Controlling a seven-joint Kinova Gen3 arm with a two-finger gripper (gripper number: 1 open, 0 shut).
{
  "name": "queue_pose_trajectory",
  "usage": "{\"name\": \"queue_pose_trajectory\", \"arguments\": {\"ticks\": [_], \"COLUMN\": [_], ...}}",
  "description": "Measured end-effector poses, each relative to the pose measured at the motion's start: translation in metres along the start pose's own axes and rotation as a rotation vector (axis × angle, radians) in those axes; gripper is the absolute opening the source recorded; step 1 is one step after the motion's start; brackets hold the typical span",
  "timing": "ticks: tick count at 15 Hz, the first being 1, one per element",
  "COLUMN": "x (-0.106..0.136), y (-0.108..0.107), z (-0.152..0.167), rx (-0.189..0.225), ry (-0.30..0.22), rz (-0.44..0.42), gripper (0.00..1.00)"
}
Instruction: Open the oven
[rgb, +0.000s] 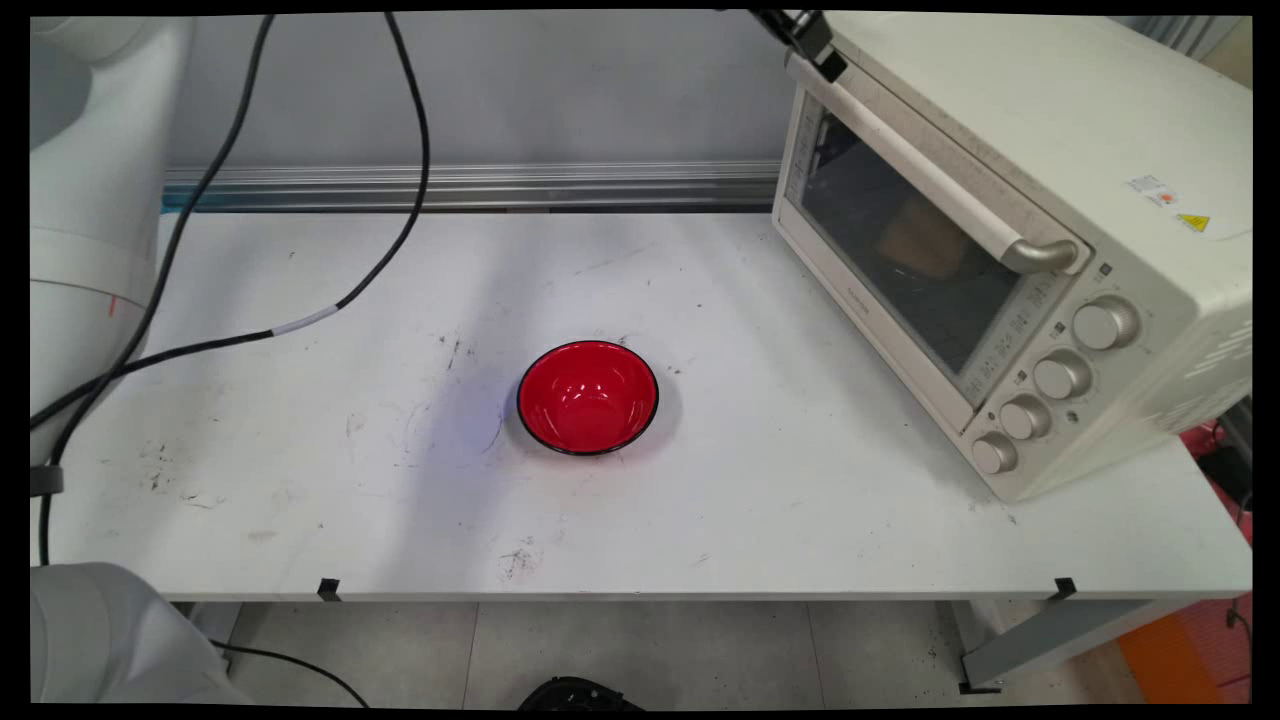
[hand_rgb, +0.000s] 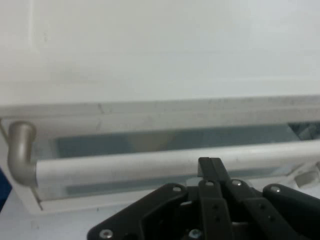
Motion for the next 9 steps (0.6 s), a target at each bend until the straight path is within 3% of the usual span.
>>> {"name": "queue_pose_trajectory", "arguments": {"ticks": [9], "x": [0.016], "y": [-0.005], "z": [0.024], "rx": [0.003], "ry": [0.009], "rz": [-0.015], "gripper": [0.00]}}
